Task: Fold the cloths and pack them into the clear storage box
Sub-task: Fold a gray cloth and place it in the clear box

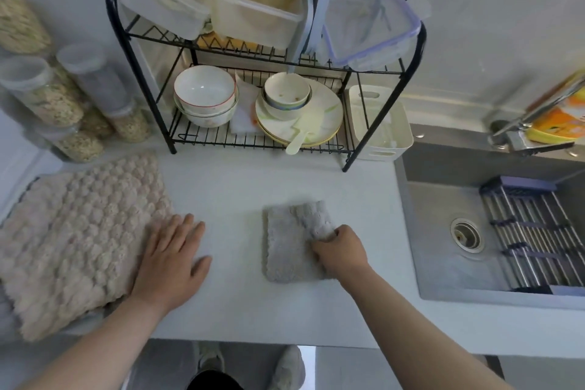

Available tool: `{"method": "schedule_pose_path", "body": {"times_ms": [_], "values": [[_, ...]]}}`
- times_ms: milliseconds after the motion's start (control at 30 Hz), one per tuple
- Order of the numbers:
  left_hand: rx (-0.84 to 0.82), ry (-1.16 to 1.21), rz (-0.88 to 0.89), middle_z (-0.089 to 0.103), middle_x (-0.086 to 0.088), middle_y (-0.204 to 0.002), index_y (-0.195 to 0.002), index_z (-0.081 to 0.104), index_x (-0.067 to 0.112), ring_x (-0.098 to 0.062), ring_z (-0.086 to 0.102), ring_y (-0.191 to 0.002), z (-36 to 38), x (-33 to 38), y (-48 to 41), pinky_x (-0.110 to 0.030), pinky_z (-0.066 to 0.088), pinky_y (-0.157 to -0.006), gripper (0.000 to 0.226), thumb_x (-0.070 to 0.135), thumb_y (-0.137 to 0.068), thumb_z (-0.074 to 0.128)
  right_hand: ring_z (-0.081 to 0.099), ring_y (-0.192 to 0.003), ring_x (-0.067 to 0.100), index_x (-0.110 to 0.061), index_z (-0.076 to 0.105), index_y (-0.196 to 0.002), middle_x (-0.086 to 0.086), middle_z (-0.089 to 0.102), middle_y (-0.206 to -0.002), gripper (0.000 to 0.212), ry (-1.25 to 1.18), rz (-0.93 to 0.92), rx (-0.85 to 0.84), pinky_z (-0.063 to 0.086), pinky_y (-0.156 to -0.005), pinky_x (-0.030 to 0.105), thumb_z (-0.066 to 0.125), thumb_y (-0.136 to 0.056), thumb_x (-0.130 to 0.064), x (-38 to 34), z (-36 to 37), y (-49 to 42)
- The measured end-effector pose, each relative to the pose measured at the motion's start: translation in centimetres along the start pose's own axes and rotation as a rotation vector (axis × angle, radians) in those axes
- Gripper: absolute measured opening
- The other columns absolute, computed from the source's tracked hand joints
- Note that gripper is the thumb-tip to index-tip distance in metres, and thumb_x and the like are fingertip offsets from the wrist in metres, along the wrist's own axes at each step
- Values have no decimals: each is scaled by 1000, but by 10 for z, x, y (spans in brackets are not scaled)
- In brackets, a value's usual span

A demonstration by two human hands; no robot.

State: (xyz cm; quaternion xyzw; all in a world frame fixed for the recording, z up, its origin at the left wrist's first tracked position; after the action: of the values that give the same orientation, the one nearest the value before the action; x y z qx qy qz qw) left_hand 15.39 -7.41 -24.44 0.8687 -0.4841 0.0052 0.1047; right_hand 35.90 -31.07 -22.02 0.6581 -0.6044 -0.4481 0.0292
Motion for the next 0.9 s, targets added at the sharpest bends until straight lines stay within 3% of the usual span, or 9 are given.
{"method": "schedule_pose_path", "body": {"times_ms": [100,200,300,400,467,533,600,800,900], "values": [[55,220,137,27,2,-156,-147,35,14,-17,17,-146,-33,50,2,-37,12,-119,73,60,-90,35,51,-67,12,-17,45,-95,-3,55,-81,24,65,-193,-64,41,-53,26,62,-78,-20,-23,-25,17],[-160,871,24,16,28,-149,-151,14,35,6,13,-141,-69,102,-1,-24,16,-114,91,47,-80,69,48,-56,8,-27,47,-93,-5,59,-78,27,127,-364,-272,38,-48,19,66,-76,-18,-43,-43,51],[-392,1121,99,41,42,-132,-136,34,45,21,32,-125,-102,153,0,-16,30,-104,87,49,-63,80,48,-52,2,-35,52,-92,-10,61,-75,34,114,-464,-386,39,-47,17,67,-74,-11,-60,-64,78],[-485,1221,143,73,6,-108,-108,68,20,-15,67,-107,-124,174,6,-28,54,-87,42,31,-68,75,55,-62,6,-36,55,-97,-9,62,-81,37,1,-481,-455,43,-56,22,72,-75,-10,-73,-82,90],[-485,1366,50,72,-17,-106,-107,68,5,-34,69,-99,-134,171,10,-43,57,-83,44,24,-68,74,58,-76,13,-30,60,-102,1,61,-91,39,-262,-460,-499,46,-69,29,76,-70,-15,-76,-90,93],[-427,1554,-69,70,-23,-106,-112,63,1,-38,69,-96,-142,162,12,-44,58,-75,42,14,-72,70,61,-96,23,-20,62,-114,11,62,-110,53,-733,-399,-671,48,-85,36,82,-65,-25,-77,-88,95],[-324,1715,-170,70,-24,-107,-116,60,1,-38,69,-95,-153,154,14,-42,59,-70,37,10,-81,68,56,-120,31,-8,55,-131,17,57,-132,70,-976,-357,-873,43,-104,47,81,-71,-32,-83,-71,106],[-222,1712,-205,70,-15,-112,-120,58,15,-36,67,-104,-181,129,17,-57,50,-94,30,16,-91,61,61,-113,43,-10,58,-122,20,67,-119,41,-771,-401,-620,42,-97,61,62,-82,-4,-104,-56,104],[-203,1673,-160,71,-13,-111,-119,59,16,-34,68,-101,-192,111,17,-55,54,-87,31,3,-90,57,64,-110,37,-19,58,-123,13,68,-119,46,-782,-457,-566,47,-96,59,60,-81,-1,-121,-56,107]]}}
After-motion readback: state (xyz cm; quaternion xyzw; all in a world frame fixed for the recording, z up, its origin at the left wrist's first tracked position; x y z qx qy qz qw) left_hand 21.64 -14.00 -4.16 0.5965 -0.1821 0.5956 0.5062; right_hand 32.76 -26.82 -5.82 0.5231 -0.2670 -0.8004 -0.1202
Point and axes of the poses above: each hand's wrist, its own y-axis away from the middle knuckle, its own z-axis out of the palm, x = y × z, the point moved 9 cm from there along -y, towards the middle knuckle
